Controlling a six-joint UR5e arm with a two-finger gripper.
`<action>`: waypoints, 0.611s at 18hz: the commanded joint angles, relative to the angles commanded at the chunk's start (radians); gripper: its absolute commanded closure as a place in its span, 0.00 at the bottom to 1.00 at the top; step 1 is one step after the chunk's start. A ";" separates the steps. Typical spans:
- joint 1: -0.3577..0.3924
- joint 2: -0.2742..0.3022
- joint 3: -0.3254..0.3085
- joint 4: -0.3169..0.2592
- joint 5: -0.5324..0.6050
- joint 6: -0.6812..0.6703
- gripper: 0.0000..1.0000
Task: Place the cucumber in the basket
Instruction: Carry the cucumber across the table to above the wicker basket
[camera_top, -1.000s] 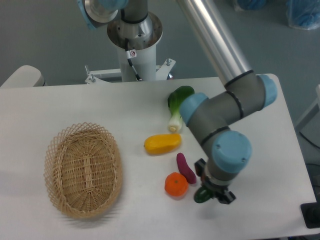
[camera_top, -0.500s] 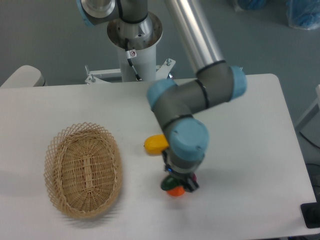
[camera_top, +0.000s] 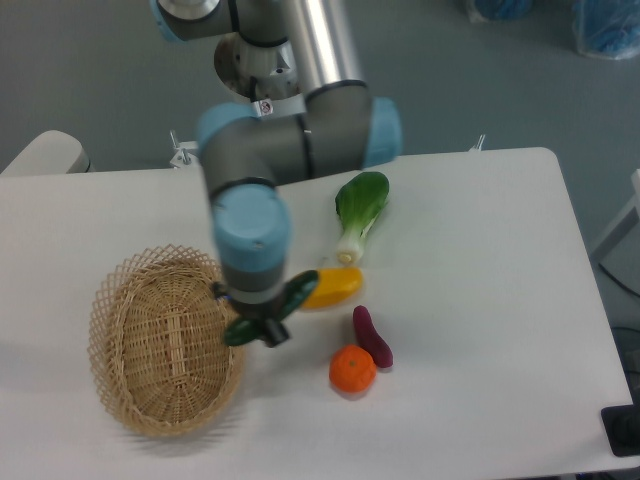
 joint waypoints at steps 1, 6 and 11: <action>-0.018 0.000 -0.008 0.002 0.000 -0.025 0.88; -0.075 0.003 -0.071 0.046 0.000 -0.057 0.88; -0.120 -0.048 -0.077 0.143 0.000 -0.154 0.88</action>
